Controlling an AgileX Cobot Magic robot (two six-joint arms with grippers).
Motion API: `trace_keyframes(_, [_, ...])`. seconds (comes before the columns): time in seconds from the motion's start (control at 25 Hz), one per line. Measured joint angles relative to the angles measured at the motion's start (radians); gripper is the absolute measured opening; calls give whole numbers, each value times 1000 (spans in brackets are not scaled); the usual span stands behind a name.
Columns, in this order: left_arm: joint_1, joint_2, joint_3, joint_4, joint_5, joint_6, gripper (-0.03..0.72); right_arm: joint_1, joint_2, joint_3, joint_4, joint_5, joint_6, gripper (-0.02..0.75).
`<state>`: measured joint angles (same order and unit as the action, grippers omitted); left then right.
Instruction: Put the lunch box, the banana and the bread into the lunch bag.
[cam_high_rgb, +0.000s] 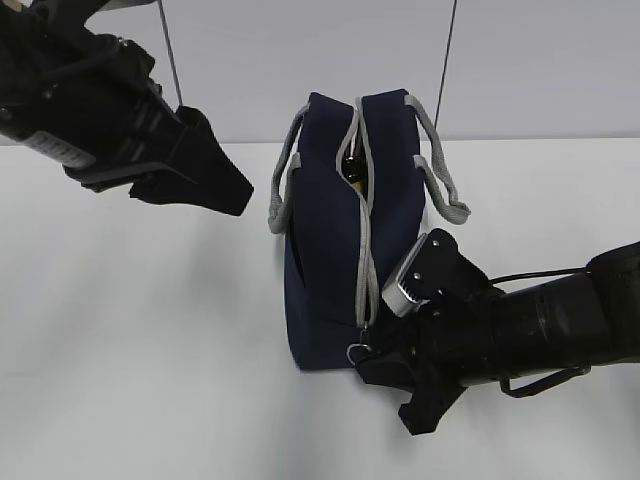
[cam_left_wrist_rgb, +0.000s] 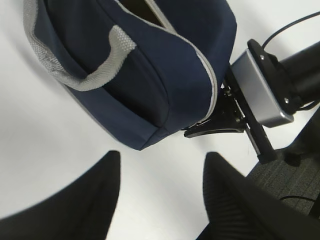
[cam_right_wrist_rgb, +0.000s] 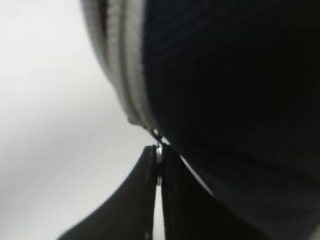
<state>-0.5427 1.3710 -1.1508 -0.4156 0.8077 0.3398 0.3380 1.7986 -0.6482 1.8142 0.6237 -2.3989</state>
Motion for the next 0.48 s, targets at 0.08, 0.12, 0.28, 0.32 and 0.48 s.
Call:
trace_keyframes(0.08, [0, 0, 0, 1, 0, 0, 382, 0, -4, 0, 0, 0, 11, -15])
trace_keyframes(0.12, [0, 0, 0, 3, 0, 0, 382, 0, -10, 0, 0, -2, 20, -16])
trace_keyframes(0.28, [0, 0, 0, 3, 6, 0, 382, 0, -42, 0, 0, -46, 68, -16])
trace_keyframes(0.32, [0, 0, 0, 3, 9, 0, 382, 0, -52, 0, 0, -61, 87, -16])
trace_keyframes(0.48, [0, 0, 0, 3, 11, 0, 380, 0, -76, 0, -76, -81, 198, -16])
